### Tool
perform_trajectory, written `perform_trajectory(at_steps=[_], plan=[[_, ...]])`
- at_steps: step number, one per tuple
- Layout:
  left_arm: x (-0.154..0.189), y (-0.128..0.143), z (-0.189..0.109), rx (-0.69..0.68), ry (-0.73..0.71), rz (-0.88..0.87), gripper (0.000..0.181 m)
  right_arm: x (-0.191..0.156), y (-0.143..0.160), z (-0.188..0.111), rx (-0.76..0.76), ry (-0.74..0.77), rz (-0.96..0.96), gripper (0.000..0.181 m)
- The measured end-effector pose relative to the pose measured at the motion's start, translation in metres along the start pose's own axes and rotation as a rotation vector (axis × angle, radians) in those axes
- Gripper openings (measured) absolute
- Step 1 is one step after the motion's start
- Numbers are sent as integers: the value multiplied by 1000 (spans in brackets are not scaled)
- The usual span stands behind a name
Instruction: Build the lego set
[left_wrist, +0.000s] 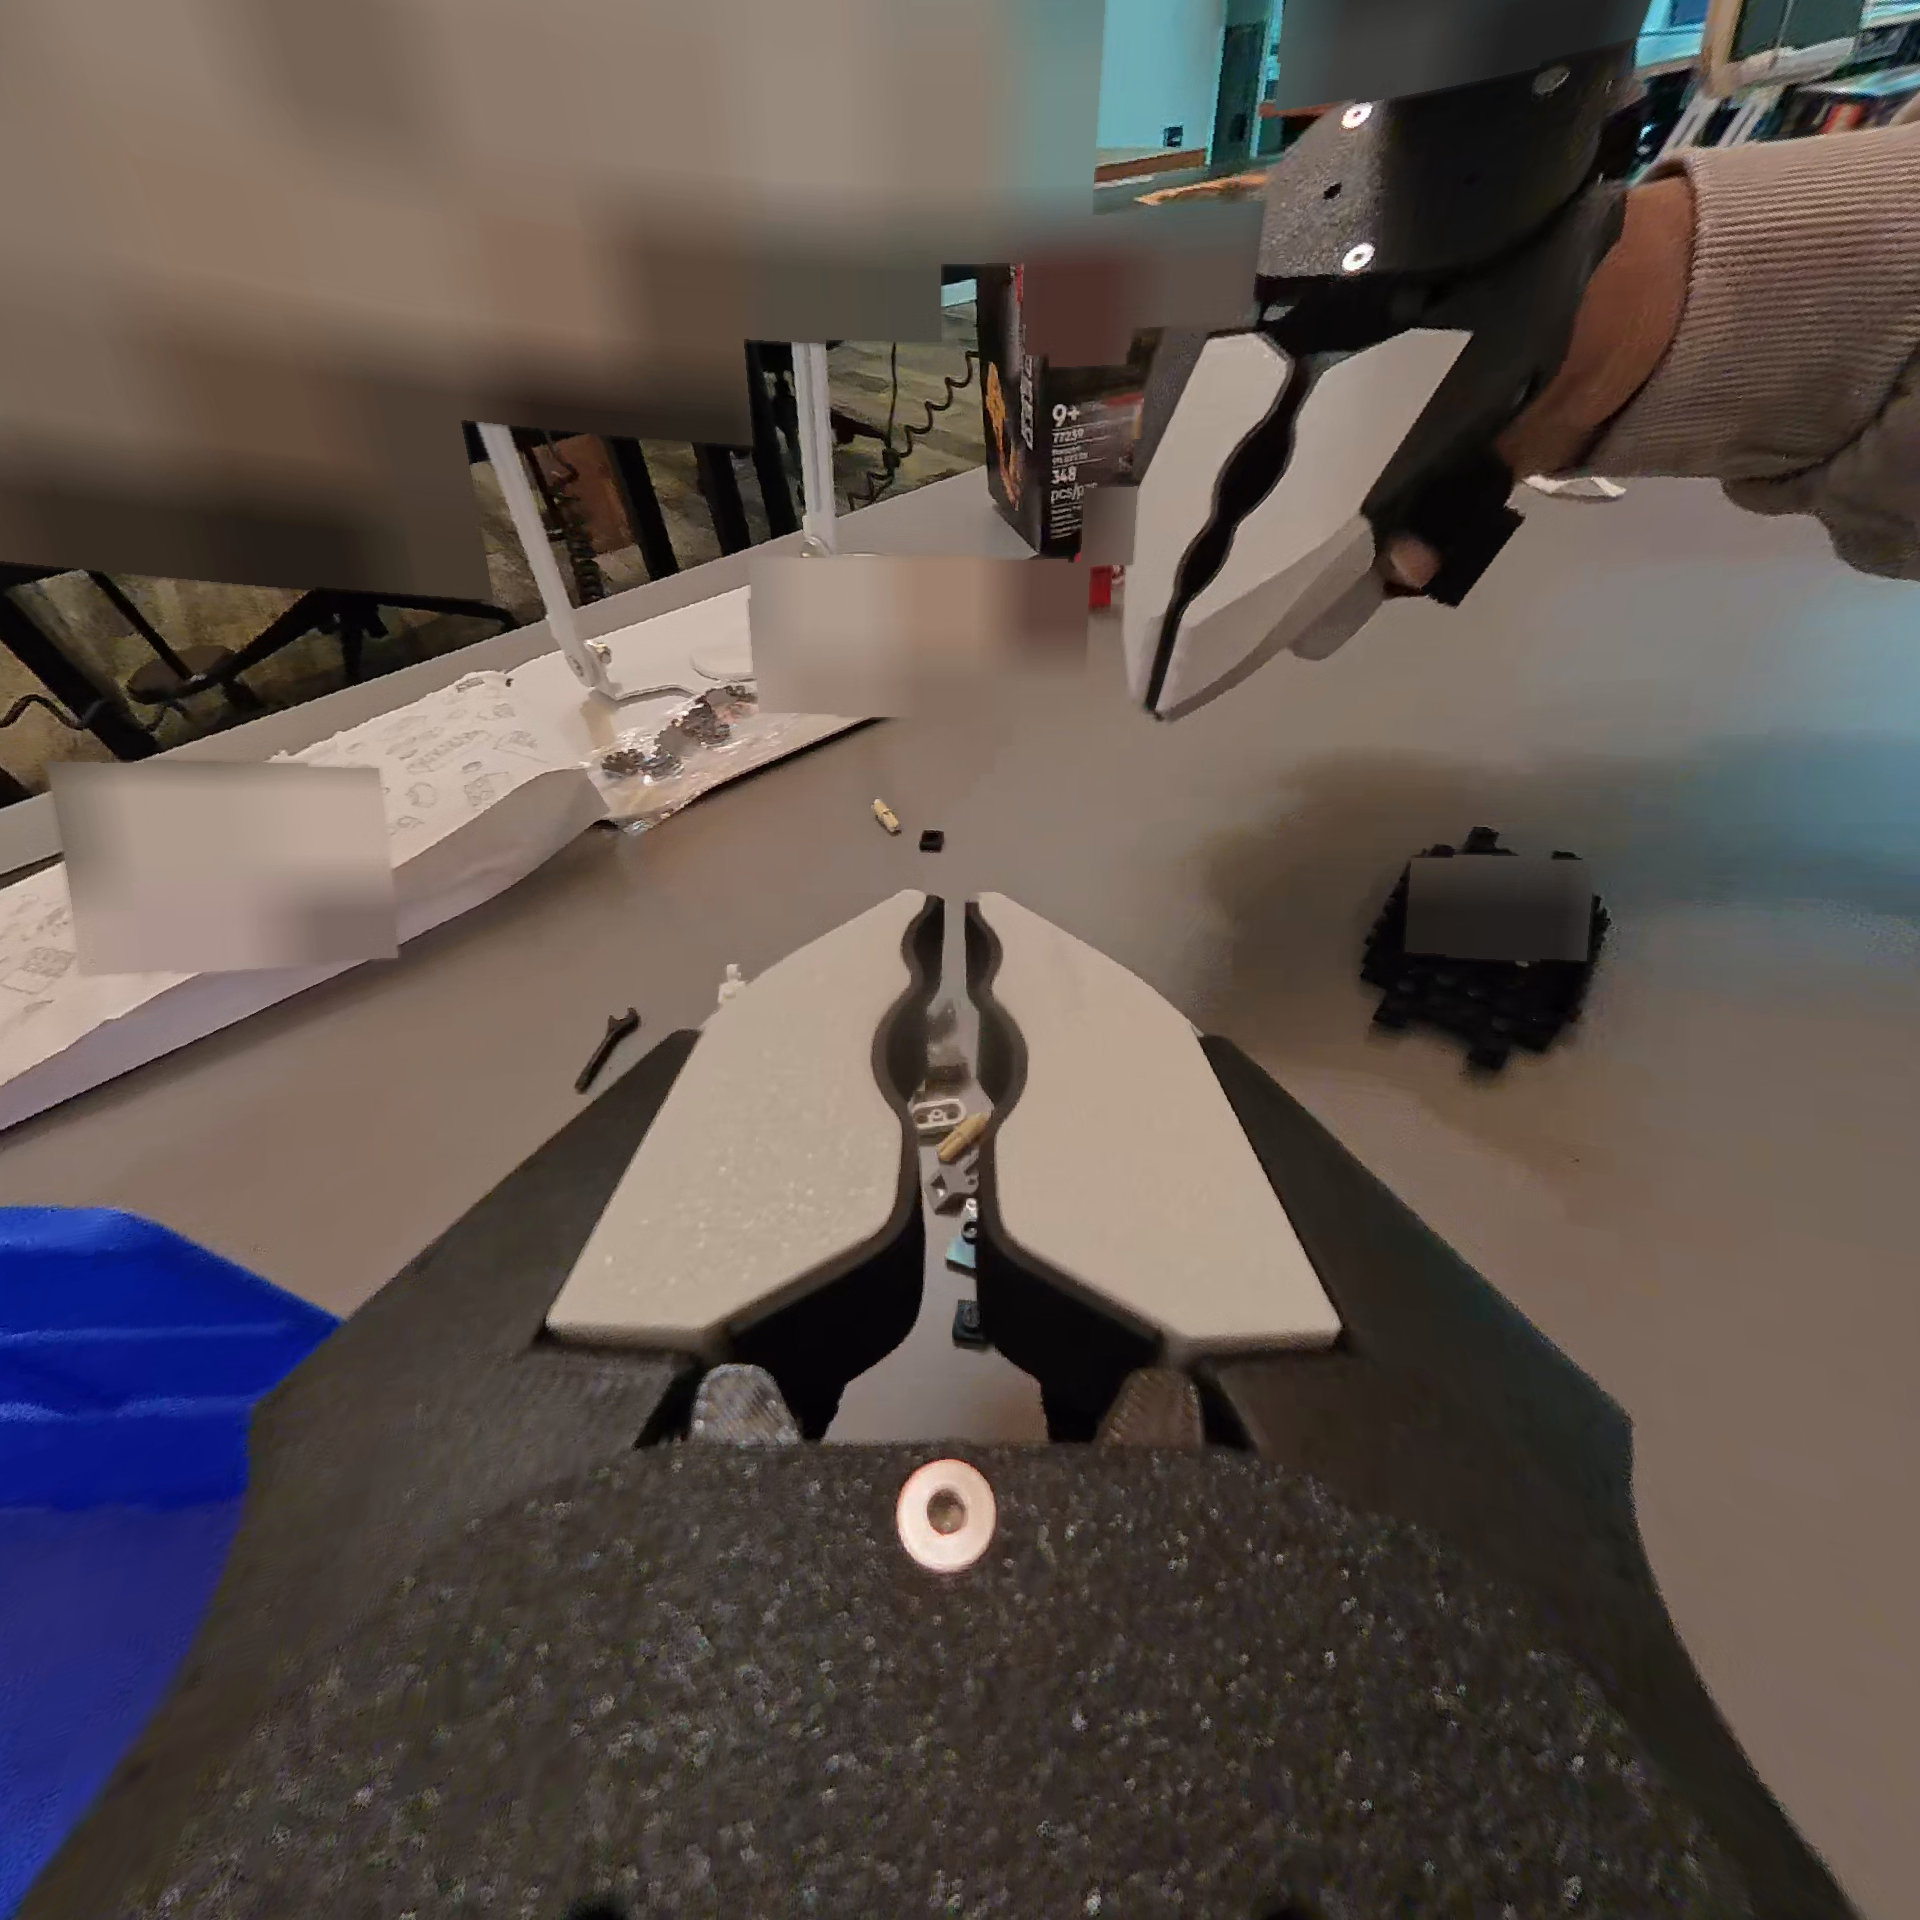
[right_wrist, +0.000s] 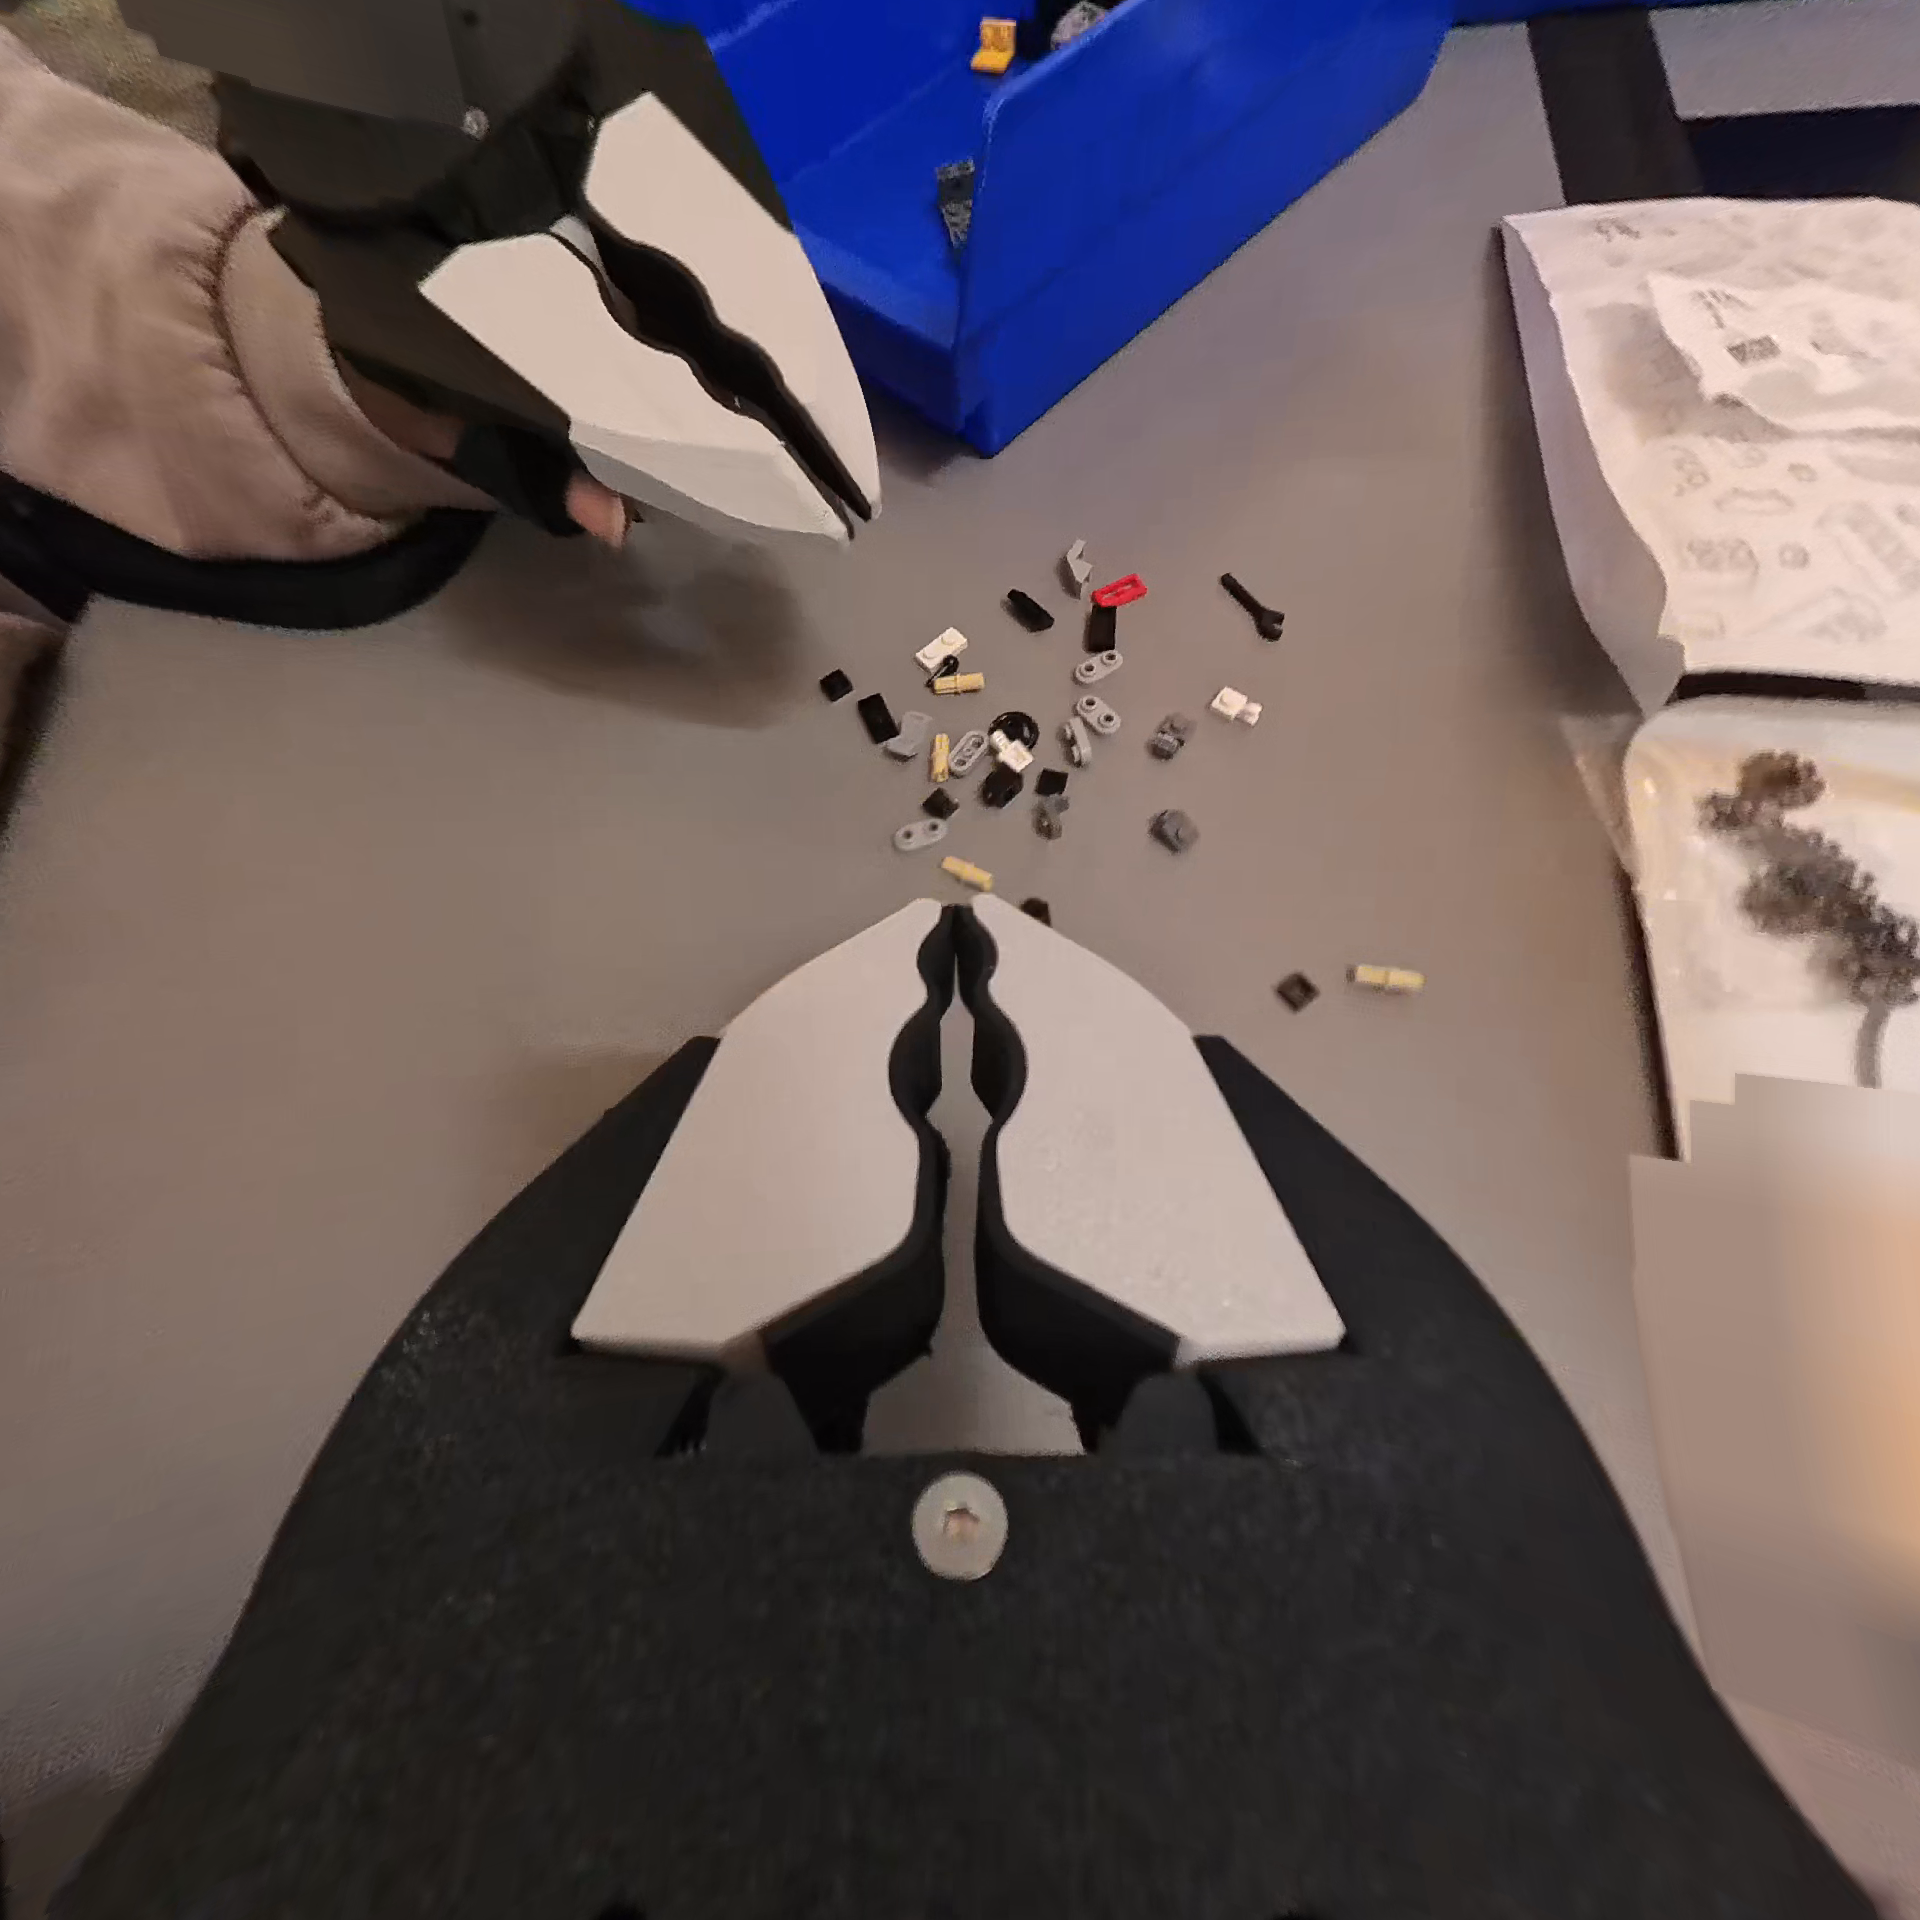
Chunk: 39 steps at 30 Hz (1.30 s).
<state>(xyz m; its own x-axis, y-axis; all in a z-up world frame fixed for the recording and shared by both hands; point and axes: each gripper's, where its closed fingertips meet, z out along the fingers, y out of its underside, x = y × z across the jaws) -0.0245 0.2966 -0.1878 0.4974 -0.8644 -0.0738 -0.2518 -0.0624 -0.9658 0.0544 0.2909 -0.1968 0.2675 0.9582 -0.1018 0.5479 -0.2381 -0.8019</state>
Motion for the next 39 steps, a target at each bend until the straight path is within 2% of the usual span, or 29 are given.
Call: perform_trajectory(at_steps=[6, 10, 16, 22, 26, 29, 32, 35, 37, 39], plan=[[4, 6, 4, -22, 5, 13, 4, -8, 18, -12, 67, -4, 94, 0], [-4, 9, 4, -39, -32, -2, 4, -1, 40, -4, -45, 65, 32, 0], [-21, 9, 0, -29, -107, -51, 3, 16, 17, 41, -96, 123, -75, 16], [-26, 7, -3, -21, -118, -56, 3, 34, 0, 92, -168, 96, -84, 16], [-27, 5, -4, -14, -117, -60, 3, 38, 3, 111, -235, 65, -85, 15], [-28, 3, -5, -8, -113, -64, 2, 40, 6, 118, -256, 56, -76, 5], [-26, 3, -5, -8, -103, -62, 3, 41, -2, 109, -217, 61, -75, 4], [-20, 2, -4, -7, -76, -49, 4, 26, -5, 85, -177, -31, -1, 5], [-14, 3, -1, -12, -52, -28, 6, 13, 3, 62, -186, -94, 44, 5], [-7, 5, 1, -24, -36, -7, 6, -1, 27, 37, -252, -166, 99, 5]])
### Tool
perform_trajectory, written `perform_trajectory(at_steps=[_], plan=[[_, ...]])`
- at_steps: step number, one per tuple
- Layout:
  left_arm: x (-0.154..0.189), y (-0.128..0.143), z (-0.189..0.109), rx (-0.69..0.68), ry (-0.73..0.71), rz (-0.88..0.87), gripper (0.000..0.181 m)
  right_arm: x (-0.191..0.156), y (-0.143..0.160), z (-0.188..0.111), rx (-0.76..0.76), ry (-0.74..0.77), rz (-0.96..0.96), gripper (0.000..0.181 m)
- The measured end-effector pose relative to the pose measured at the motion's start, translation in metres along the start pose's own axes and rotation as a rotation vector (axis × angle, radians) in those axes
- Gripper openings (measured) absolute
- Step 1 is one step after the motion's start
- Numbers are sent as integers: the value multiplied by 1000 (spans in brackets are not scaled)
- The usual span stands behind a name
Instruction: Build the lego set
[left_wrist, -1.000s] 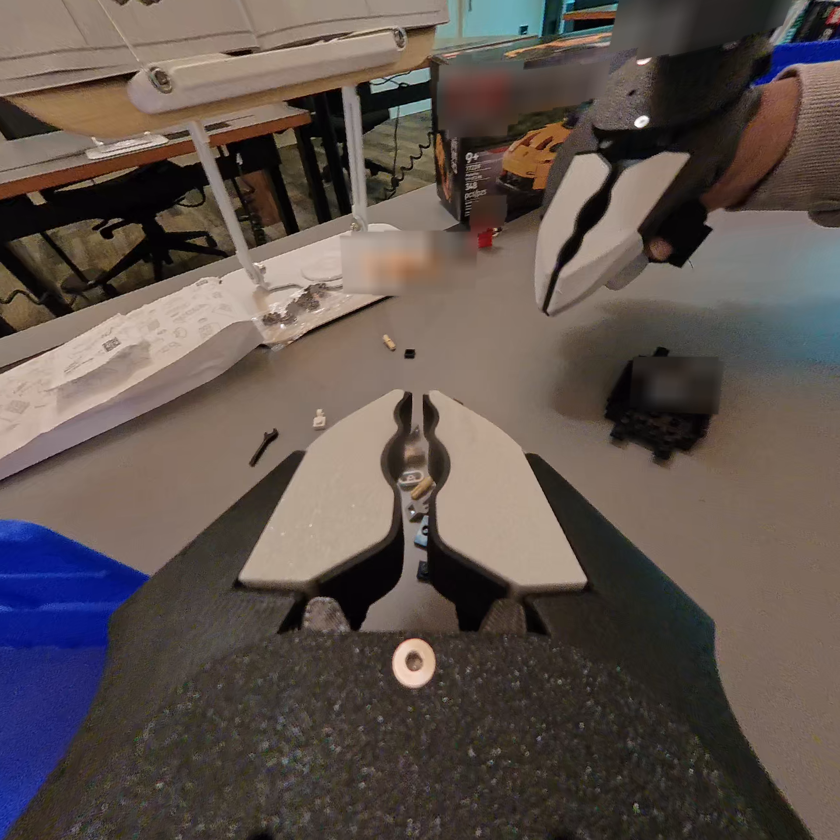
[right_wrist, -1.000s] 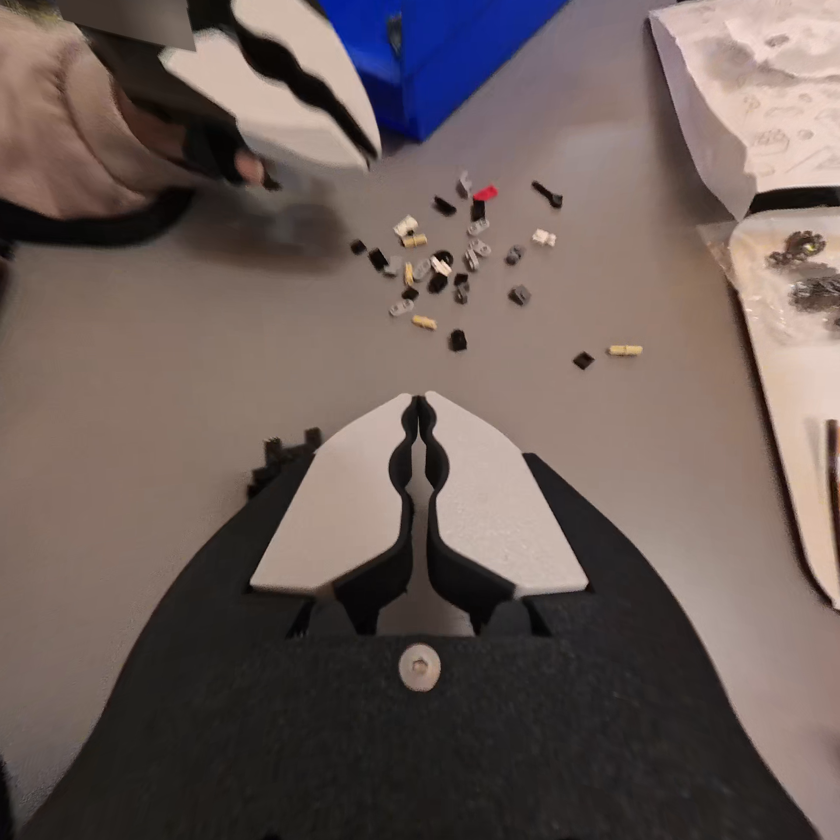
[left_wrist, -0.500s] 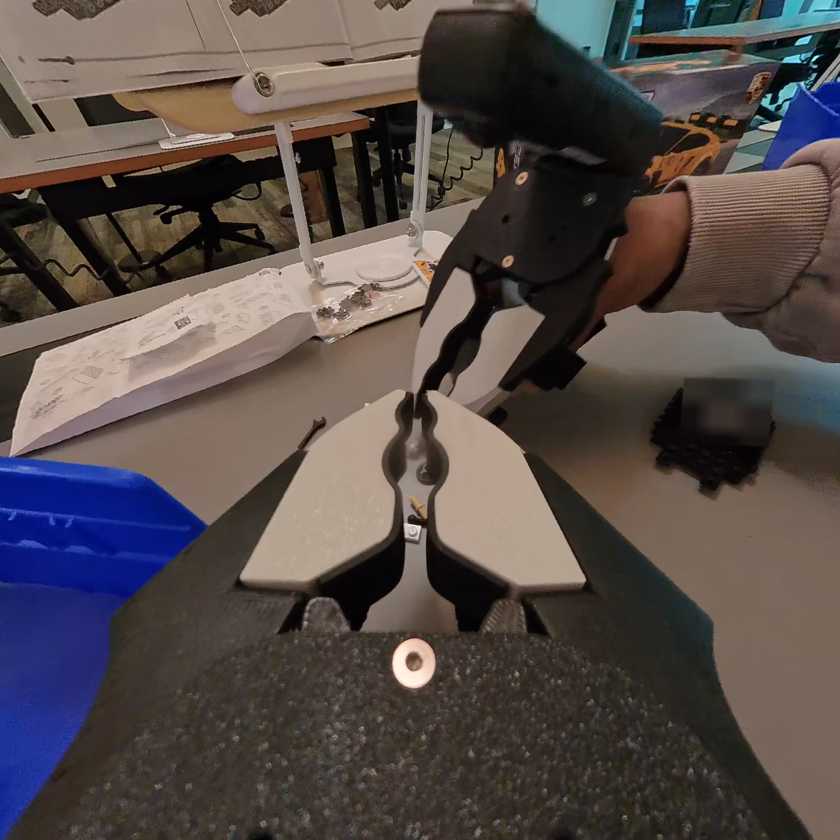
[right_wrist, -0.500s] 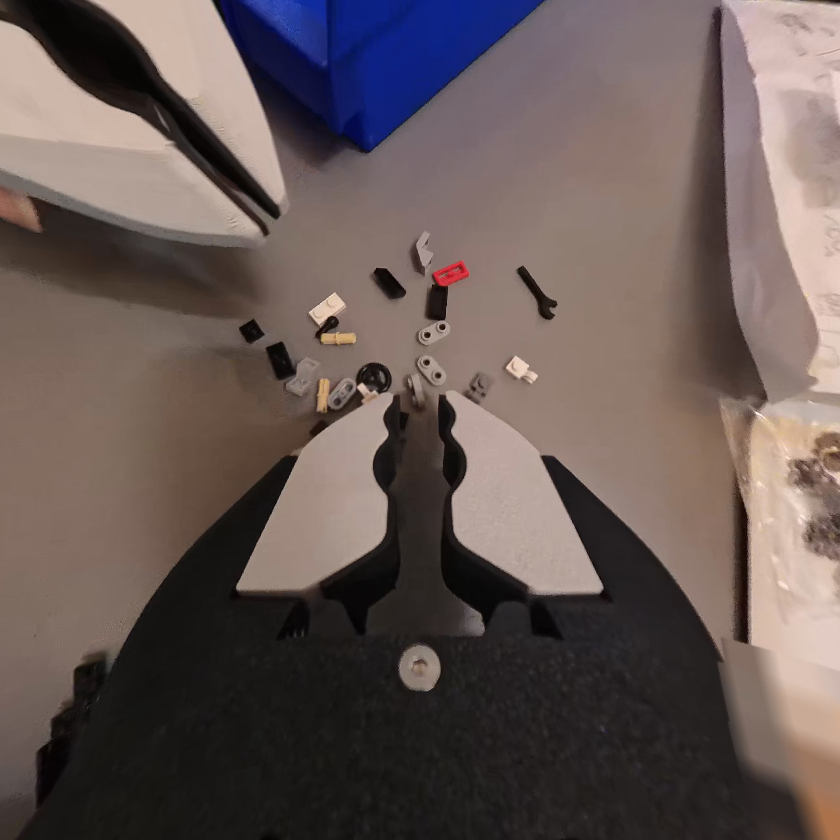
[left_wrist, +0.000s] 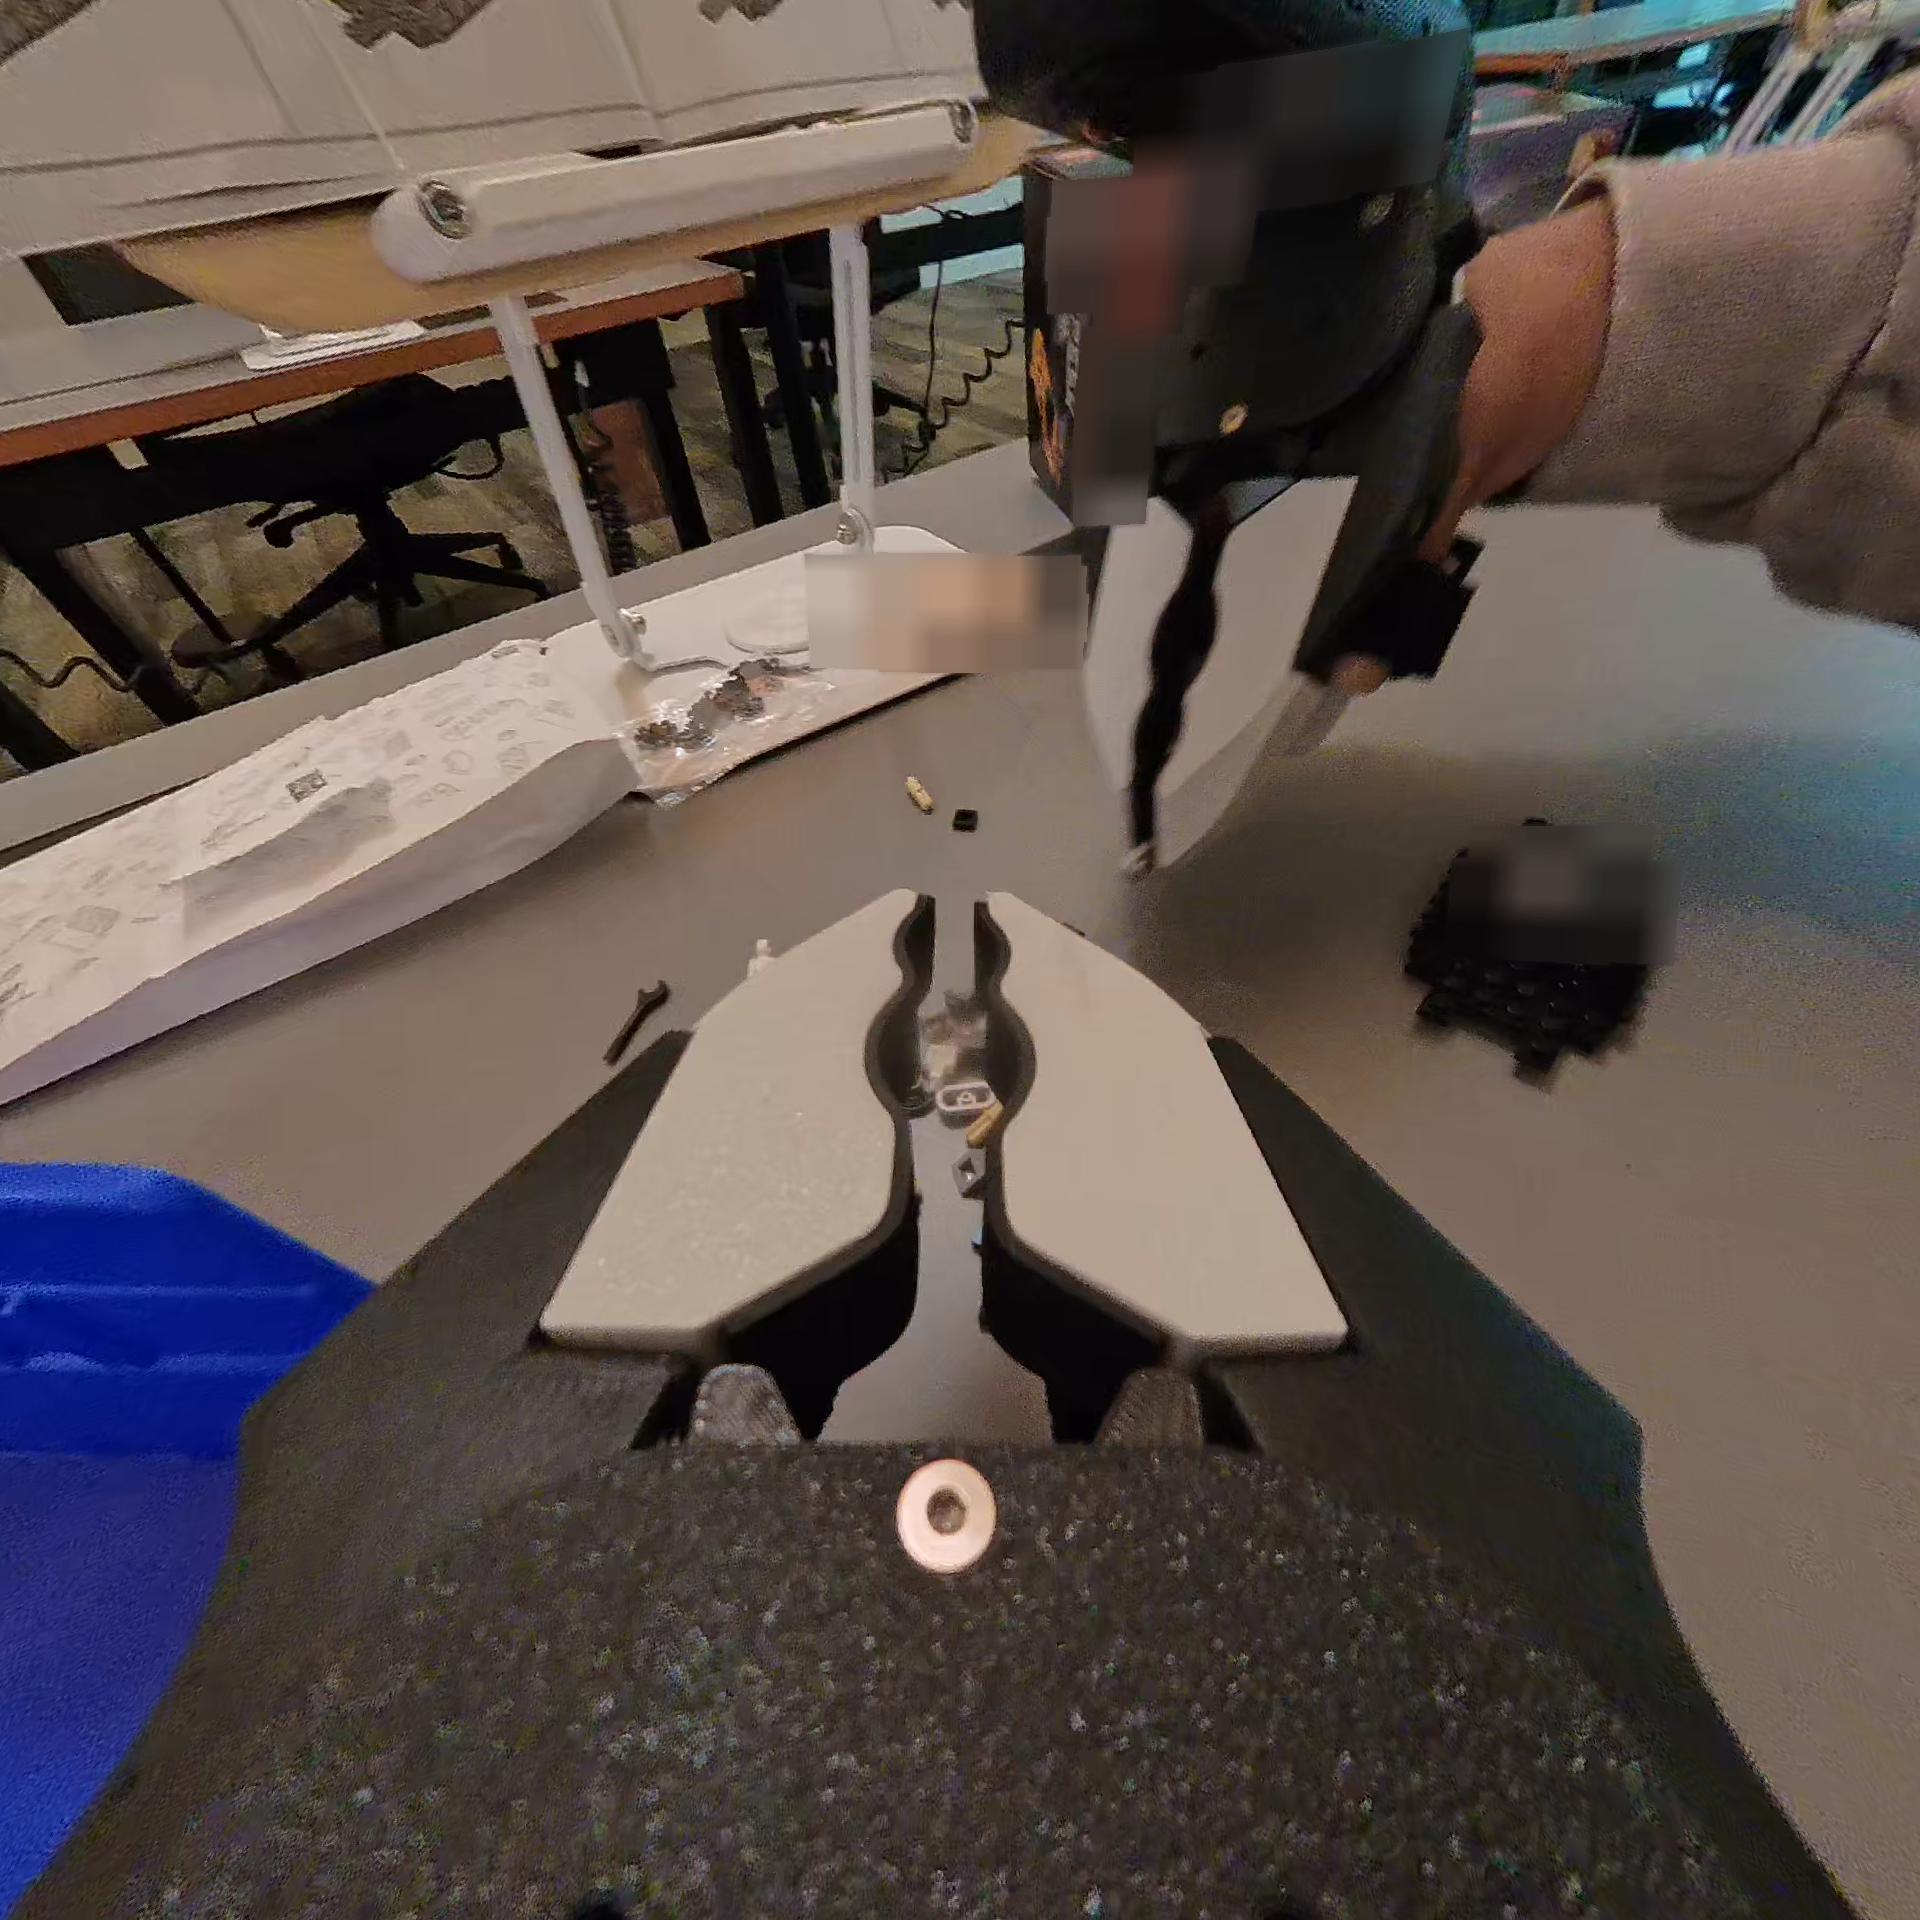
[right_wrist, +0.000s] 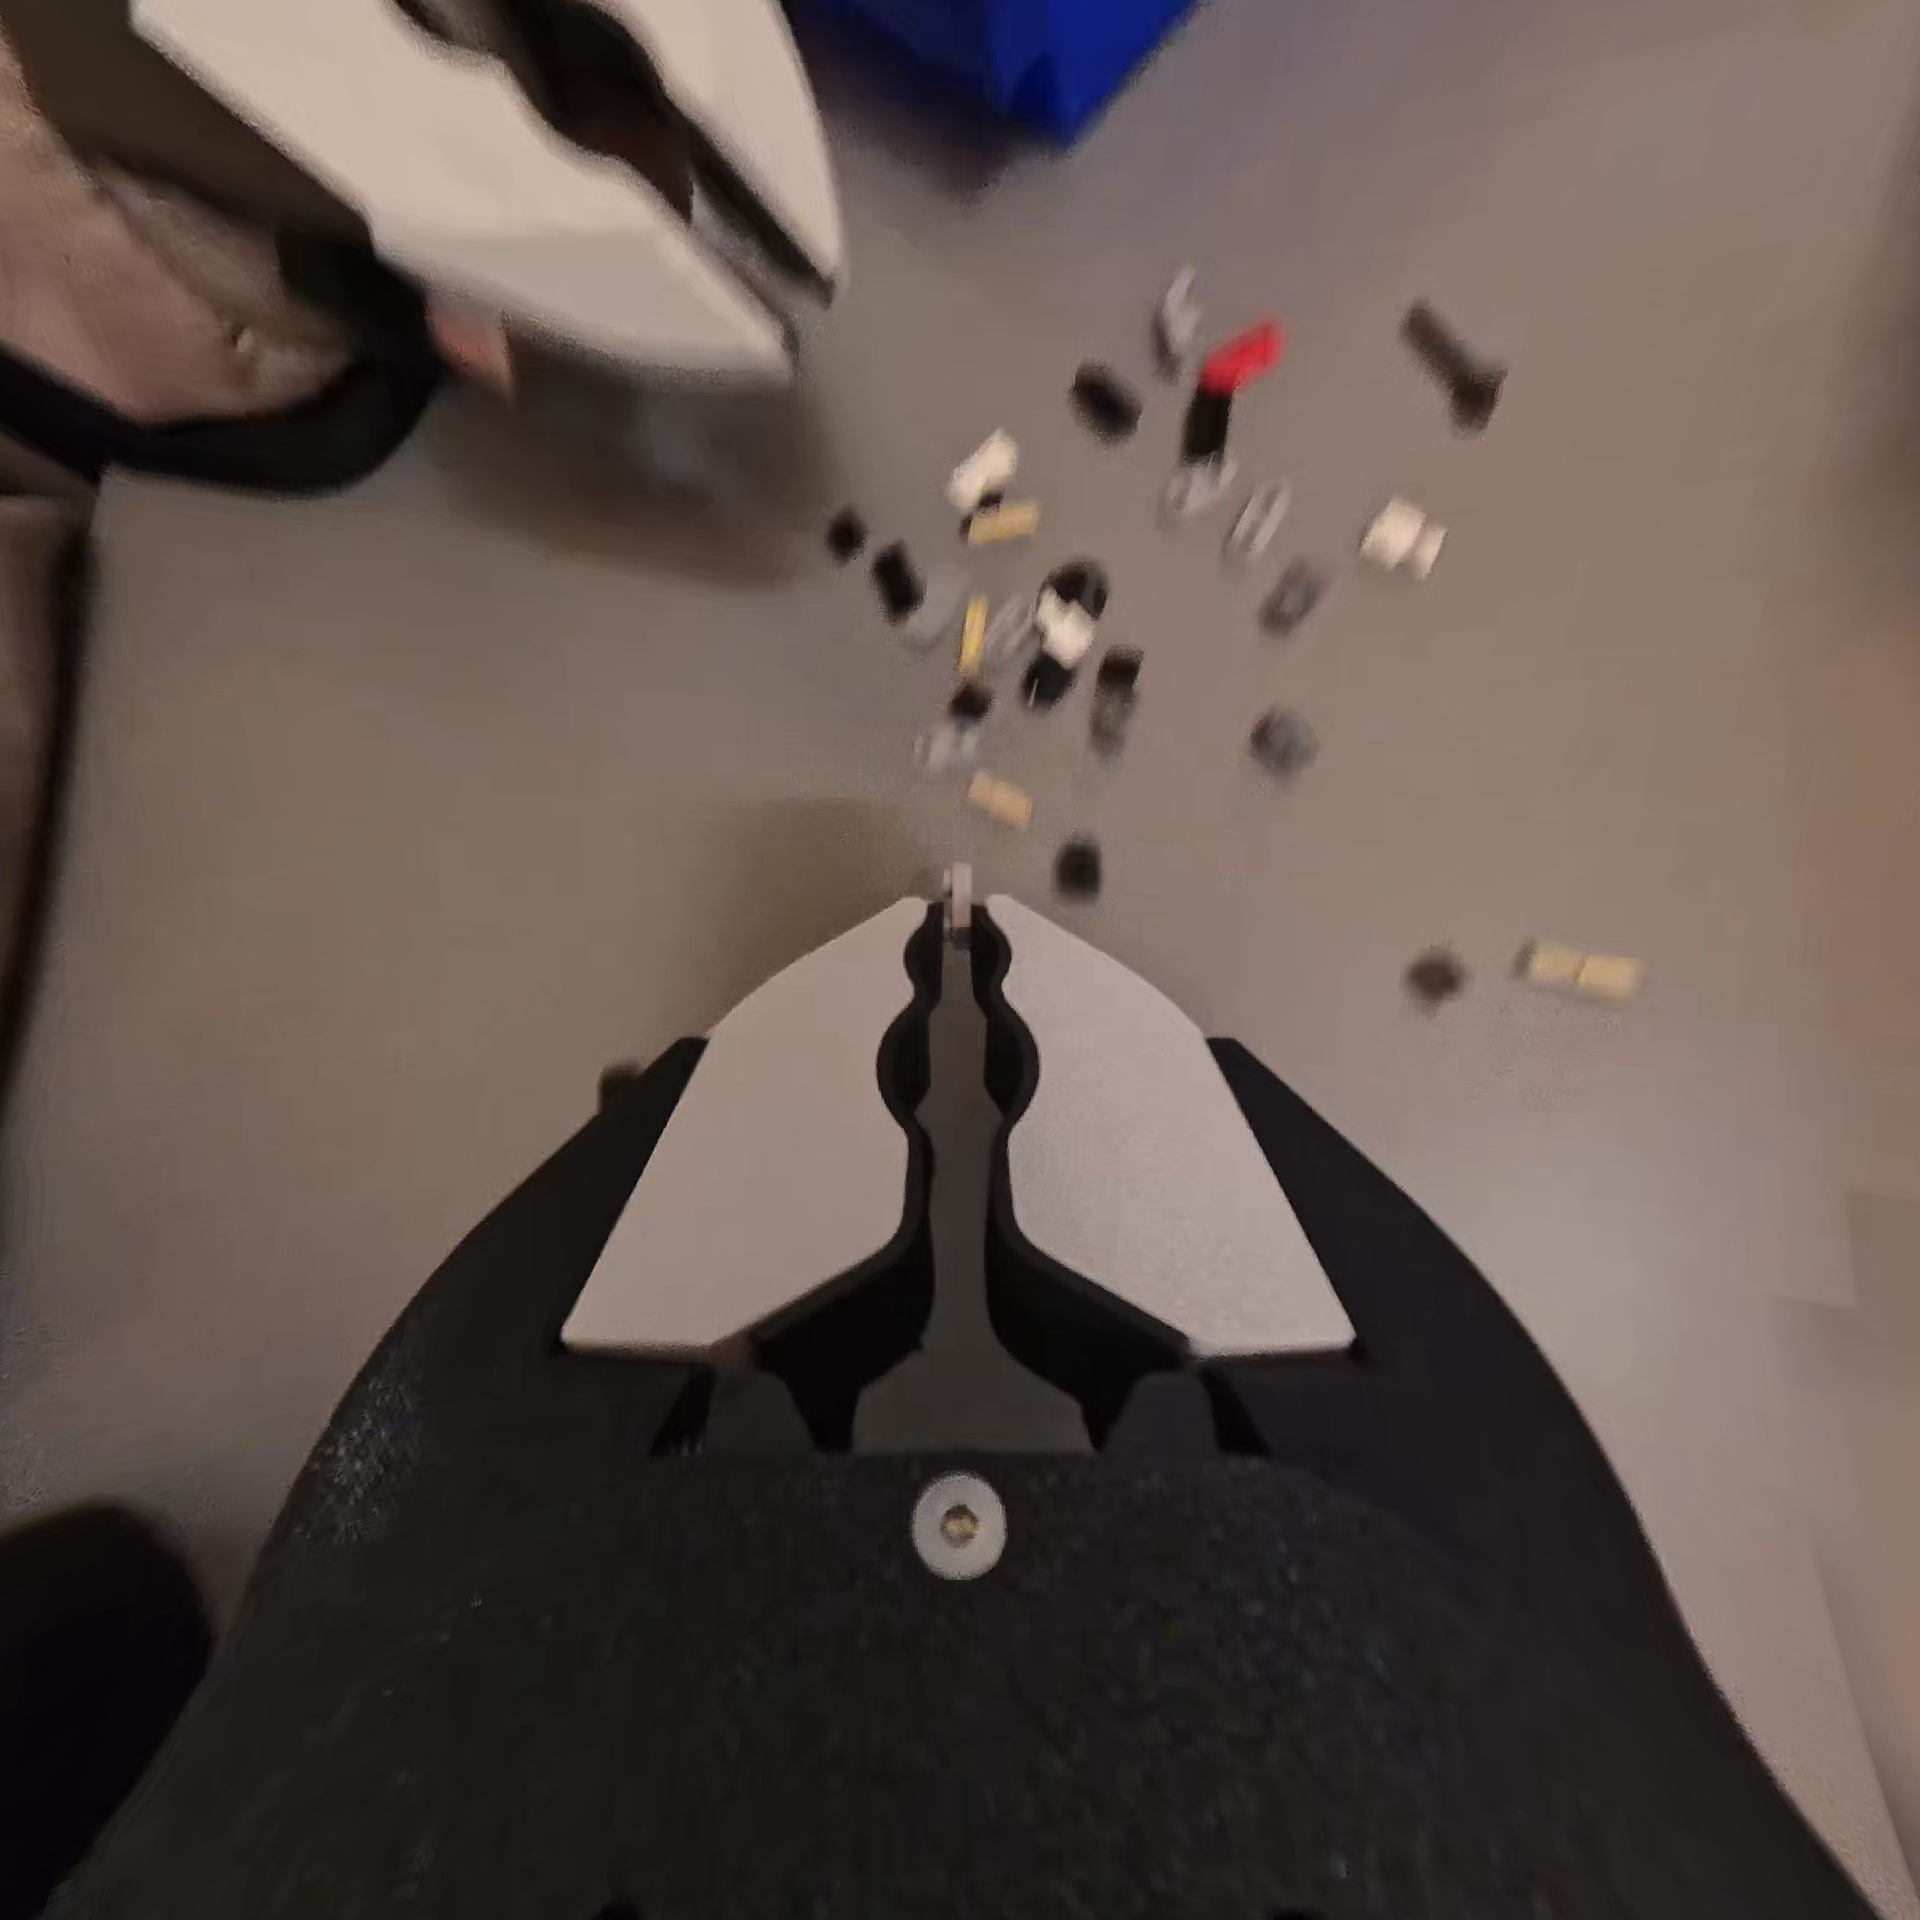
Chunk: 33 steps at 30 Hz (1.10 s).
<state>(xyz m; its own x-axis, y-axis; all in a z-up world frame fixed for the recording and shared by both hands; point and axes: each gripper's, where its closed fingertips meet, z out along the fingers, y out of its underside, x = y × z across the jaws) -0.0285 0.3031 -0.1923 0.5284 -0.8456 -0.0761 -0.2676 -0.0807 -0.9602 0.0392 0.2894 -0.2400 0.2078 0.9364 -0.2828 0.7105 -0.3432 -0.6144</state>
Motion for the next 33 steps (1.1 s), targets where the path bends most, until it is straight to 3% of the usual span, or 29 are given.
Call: perform_trajectory(at_steps=[5, 7, 12, 21, 24, 28, 33], plan=[[12, 4, 6, -20, 37, 15, 6, -37, 88, -33, -192, -180, 199, 4], [15, 6, 8, -27, 47, 20, 6, -44, 116, -37, -265, -180, 228, 5], [18, 11, 9, -44, 53, 32, 6, -42, 123, -41, -226, -127, 221, 7], [11, 15, 9, -57, 30, 22, 7, -28, 100, -55, -64, 88, 56, 14], [5, 15, 8, -59, 4, 4, 6, -20, 72, -57, 31, 244, -55, 14], [-2, 17, 8, -68, -25, -15, 5, 2, 14, -41, 161, 425, -195, 16], [-10, 19, 5, -79, -63, -25, 5, 38, -42, 5, 223, 474, -210, 18]])
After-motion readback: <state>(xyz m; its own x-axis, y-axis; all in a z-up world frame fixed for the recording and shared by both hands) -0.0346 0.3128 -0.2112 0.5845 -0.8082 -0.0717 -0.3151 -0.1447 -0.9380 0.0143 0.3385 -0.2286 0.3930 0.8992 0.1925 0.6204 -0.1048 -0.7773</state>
